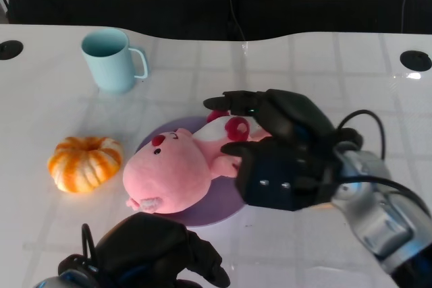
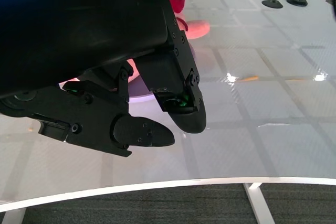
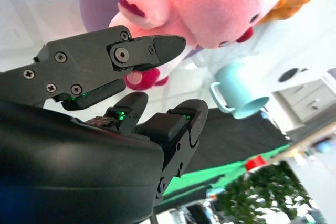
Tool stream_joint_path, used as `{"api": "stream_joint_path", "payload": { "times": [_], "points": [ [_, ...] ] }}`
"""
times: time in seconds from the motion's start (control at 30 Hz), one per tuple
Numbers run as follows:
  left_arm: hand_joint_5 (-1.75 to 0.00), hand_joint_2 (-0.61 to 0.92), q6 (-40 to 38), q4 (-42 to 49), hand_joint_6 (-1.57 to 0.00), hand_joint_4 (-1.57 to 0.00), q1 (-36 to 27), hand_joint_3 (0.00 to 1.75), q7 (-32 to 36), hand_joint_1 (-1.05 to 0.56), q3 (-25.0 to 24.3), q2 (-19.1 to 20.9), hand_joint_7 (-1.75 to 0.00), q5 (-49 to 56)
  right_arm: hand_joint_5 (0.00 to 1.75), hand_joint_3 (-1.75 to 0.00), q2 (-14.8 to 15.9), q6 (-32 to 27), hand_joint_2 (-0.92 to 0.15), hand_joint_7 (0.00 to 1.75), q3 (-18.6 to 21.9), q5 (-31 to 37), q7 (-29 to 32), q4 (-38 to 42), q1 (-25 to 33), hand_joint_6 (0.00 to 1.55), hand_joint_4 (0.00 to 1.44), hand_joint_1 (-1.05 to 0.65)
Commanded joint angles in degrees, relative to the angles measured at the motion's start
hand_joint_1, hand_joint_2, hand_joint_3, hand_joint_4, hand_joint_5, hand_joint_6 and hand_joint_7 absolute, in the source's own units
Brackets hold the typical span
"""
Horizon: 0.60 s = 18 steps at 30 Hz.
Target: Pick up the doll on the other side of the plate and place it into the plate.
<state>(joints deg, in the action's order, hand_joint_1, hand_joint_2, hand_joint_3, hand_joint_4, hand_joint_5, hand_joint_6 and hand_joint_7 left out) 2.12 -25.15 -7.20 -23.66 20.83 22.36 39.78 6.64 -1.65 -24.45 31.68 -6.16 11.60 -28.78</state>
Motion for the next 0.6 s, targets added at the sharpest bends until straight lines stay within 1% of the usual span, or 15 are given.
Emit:
{"api": "stream_joint_path", "payload": {
  "times": [0.03, 0.2, 0.3, 0.4, 0.5, 0.6],
  "points": [
    [-1.25, 0.92, 0.0, 0.3, -1.11, -0.78, 0.5, 0.25, 0.2, -0.26, -0.3, 0.5, -0.01, -0.1, 0.57, -0.16, 3.2, 0.3, -0.92, 0.04, 2.6, -1.6, -2.4, -6.0, 2.7, 0.63, 0.42, -0.5],
    [-1.24, 0.92, -0.6, 0.1, -1.1, -0.78, 0.9, 0.25, -0.4, -0.26, -0.1, 0.6, -0.01, 0.7, 0.71, -0.17, 7.1, 1.0, -0.92, 0.04, 5.9, -3.6, -5.4, -13.6, 7.7, 0.65, 0.4, -0.51],
    [-1.22, 0.92, -1.0, 0.0, -1.1, -0.77, 1.1, 0.25, -0.7, -0.27, -0.2, 0.7, 0.0, 0.6, 0.79, -0.15, 8.9, 1.5, -0.92, 0.04, 8.3, -5.0, -6.1, -17.5, 10.9, 0.66, 0.38, -0.51],
    [-1.21, 0.92, -0.5, 0.4, -1.1, -0.78, 1.3, 0.25, -0.2, -0.26, -0.3, 0.8, -0.01, 0.3, 0.83, -0.14, 10.9, 2.8, -0.92, 0.05, 10.8, -6.7, -6.6, -20.6, 14.2, 0.67, 0.39, -0.48],
    [-1.19, 0.92, -1.4, 0.2, -1.09, -0.78, 1.6, 0.25, -1.0, -0.27, -0.2, 0.7, 0.0, 0.3, 0.9, -0.09, 12.7, 5.6, -0.92, 0.07, 13.5, -8.2, -5.8, -22.2, 18.3, 0.73, 0.43, -0.42],
    [-1.16, 0.92, -2.1, 0.0, -1.09, -0.77, 1.6, 0.28, -1.4, -0.27, -0.2, 0.6, 0.0, 0.3, 0.97, -0.09, 14.5, 7.6, -0.92, 0.11, 16.4, -10.5, -6.5, -23.8, 22.9, 0.81, 0.53, -0.38]
  ]
}}
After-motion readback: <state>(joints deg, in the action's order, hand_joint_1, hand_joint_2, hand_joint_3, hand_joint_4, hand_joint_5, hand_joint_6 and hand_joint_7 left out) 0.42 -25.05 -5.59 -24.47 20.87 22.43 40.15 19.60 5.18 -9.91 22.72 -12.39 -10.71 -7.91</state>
